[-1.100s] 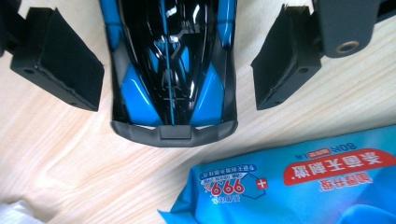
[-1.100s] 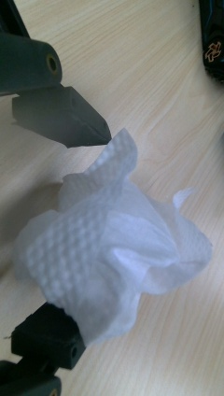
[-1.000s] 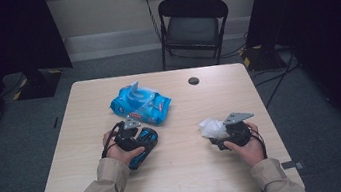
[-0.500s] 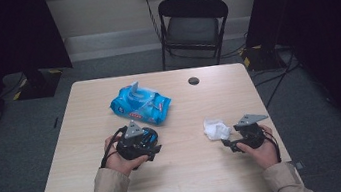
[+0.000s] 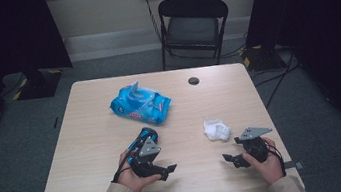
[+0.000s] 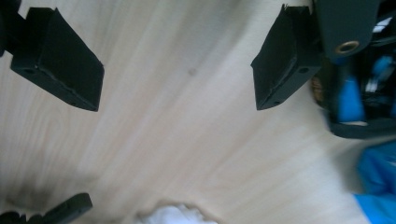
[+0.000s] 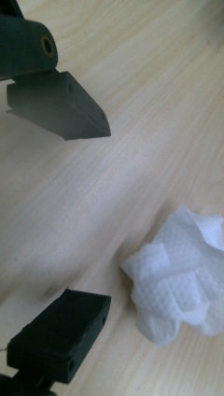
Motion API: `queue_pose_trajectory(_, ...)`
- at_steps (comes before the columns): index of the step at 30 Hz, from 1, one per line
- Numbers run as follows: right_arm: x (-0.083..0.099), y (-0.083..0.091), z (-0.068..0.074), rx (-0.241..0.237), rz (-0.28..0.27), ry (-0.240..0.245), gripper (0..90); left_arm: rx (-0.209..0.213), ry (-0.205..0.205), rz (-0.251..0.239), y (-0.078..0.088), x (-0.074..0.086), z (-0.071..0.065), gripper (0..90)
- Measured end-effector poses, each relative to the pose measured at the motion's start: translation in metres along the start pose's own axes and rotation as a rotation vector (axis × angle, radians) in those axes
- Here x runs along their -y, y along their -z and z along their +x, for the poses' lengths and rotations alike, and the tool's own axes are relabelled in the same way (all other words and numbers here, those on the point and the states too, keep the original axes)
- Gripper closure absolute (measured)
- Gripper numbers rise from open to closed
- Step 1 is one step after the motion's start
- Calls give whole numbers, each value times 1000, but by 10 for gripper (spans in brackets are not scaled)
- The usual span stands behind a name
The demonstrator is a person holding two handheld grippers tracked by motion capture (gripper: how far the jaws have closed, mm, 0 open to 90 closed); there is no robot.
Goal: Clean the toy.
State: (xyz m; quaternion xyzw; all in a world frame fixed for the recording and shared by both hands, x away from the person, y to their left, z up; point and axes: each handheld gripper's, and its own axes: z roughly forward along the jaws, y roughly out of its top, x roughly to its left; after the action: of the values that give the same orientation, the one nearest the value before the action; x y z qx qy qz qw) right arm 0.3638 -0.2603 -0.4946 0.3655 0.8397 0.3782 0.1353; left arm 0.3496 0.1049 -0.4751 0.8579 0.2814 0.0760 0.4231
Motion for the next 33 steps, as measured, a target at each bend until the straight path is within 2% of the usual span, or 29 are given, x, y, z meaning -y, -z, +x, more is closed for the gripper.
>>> queue_pose_trajectory(1,0,0,2,3,1,2,152,0,0,0,0,0,0,161)
queue_pose_trajectory(3,2,1,5,1,2,5,151,13,-28,22,-7,7,-7,164)
queue_pose_trajectory(7,6,-1,9,-4,13,29,150,21,-47,34,-12,11,-11,164)
queue_pose_trajectory(14,7,-2,13,-4,17,49,149,30,-48,34,-15,14,-15,163)
queue_pose_trajectory(20,10,-2,18,-4,22,67,146,40,-56,54,-20,19,-18,163)
queue_pose_trajectory(24,11,-2,19,-7,15,70,140,36,-84,58,-22,21,-19,156)
queue_pose_trajectory(27,12,-2,19,-12,5,72,137,21,-133,66,-23,21,-20,149)
queue_pose_trajectory(33,12,-3,19,-13,9,74,131,28,-143,72,-24,20,-19,120)
